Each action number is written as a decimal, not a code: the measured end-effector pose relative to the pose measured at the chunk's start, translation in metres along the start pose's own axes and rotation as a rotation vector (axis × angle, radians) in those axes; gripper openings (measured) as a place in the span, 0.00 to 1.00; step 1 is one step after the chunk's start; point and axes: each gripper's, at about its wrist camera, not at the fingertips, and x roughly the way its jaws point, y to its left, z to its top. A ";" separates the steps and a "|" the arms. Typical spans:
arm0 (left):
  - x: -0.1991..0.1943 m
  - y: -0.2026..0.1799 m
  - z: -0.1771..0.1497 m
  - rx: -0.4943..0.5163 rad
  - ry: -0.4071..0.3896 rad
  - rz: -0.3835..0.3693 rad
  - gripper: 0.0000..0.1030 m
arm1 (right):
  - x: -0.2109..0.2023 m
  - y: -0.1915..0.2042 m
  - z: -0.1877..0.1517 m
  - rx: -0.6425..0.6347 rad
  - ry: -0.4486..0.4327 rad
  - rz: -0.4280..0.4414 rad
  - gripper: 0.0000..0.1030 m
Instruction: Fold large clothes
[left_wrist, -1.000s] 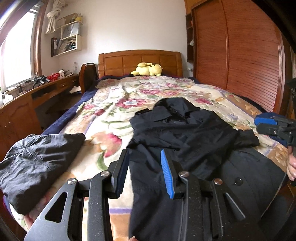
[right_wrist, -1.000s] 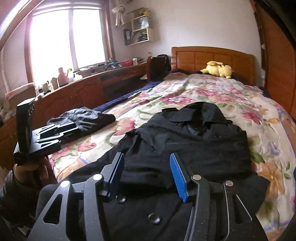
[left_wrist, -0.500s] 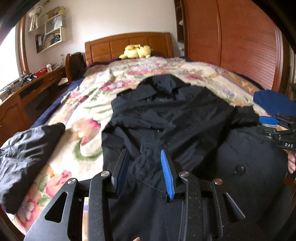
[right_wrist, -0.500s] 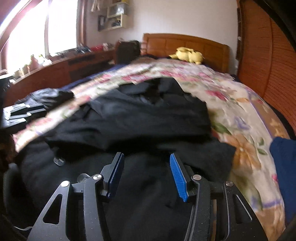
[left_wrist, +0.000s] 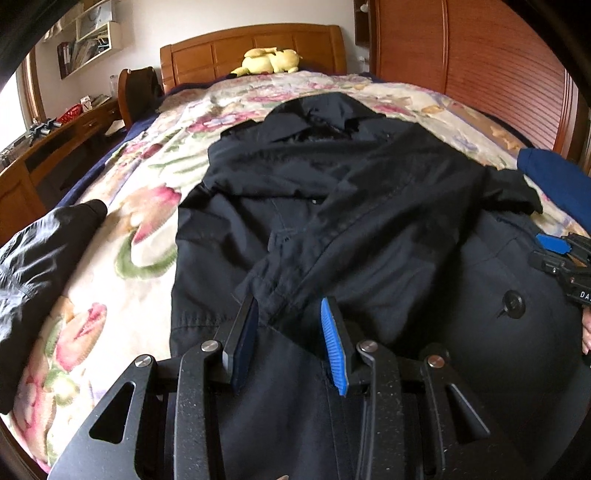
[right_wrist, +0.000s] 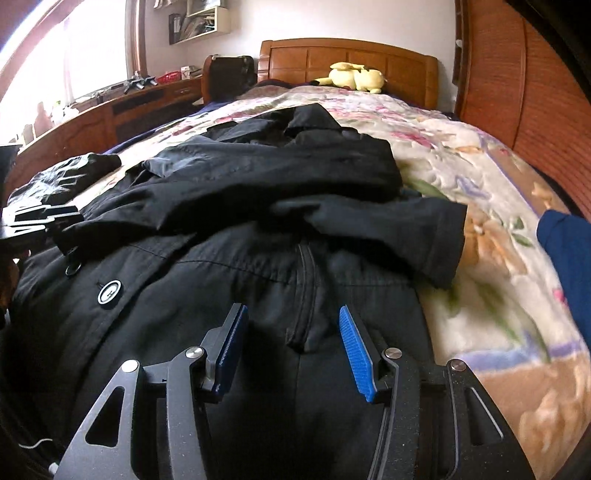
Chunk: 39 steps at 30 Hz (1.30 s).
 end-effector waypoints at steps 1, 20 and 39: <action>0.002 0.000 -0.001 0.001 0.005 -0.002 0.35 | 0.001 0.002 -0.001 -0.002 -0.003 -0.003 0.52; 0.004 -0.007 -0.010 0.040 -0.033 -0.030 0.04 | 0.008 -0.004 -0.019 -0.012 -0.041 -0.008 0.52; -0.026 0.038 -0.010 -0.016 -0.064 -0.021 0.21 | 0.008 -0.005 -0.020 -0.010 -0.041 -0.006 0.52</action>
